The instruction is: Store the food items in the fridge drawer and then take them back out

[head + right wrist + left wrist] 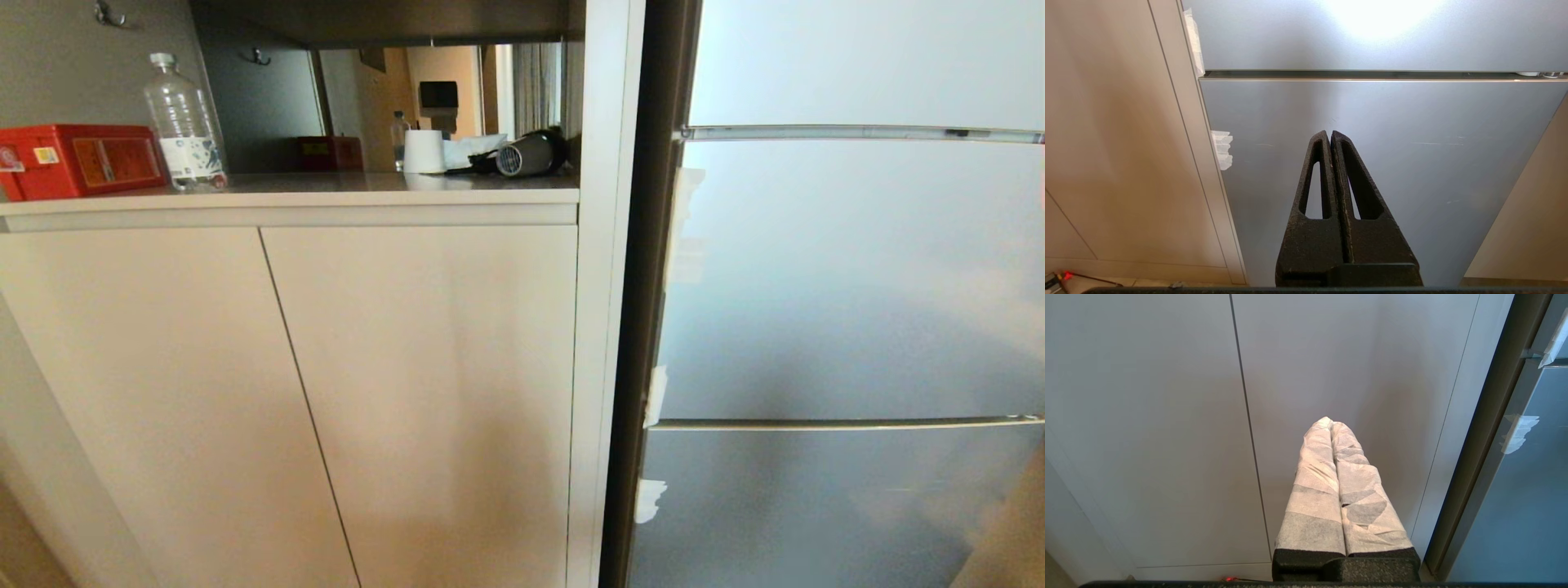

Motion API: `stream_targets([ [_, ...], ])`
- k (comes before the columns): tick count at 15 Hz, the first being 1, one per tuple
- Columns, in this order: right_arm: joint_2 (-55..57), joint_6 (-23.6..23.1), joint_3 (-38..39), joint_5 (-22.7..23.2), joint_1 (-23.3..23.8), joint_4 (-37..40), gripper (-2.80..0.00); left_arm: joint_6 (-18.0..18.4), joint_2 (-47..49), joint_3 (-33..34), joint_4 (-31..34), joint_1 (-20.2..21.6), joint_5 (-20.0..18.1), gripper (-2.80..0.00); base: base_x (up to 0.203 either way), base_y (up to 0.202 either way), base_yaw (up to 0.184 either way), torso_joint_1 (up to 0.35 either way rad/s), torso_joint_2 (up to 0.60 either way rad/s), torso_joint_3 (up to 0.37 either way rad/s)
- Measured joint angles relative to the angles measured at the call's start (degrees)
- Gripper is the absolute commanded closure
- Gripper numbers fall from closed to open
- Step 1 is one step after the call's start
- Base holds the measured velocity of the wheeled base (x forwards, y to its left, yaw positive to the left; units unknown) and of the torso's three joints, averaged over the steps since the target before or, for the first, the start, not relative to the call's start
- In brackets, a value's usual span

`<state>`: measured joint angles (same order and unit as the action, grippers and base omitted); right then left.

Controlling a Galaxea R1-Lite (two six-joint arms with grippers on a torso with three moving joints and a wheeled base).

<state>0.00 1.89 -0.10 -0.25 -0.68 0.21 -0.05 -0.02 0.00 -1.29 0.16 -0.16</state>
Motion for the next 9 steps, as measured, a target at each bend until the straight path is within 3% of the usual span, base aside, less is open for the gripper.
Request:
stream_targets([
  [9,0.0,0.0,0.0,0.0,0.0,0.0,0.00,0.0,0.0,0.0,0.0,0.0,0.0,0.00,0.000,0.000,0.000,0.000,0.00,0.000],
])
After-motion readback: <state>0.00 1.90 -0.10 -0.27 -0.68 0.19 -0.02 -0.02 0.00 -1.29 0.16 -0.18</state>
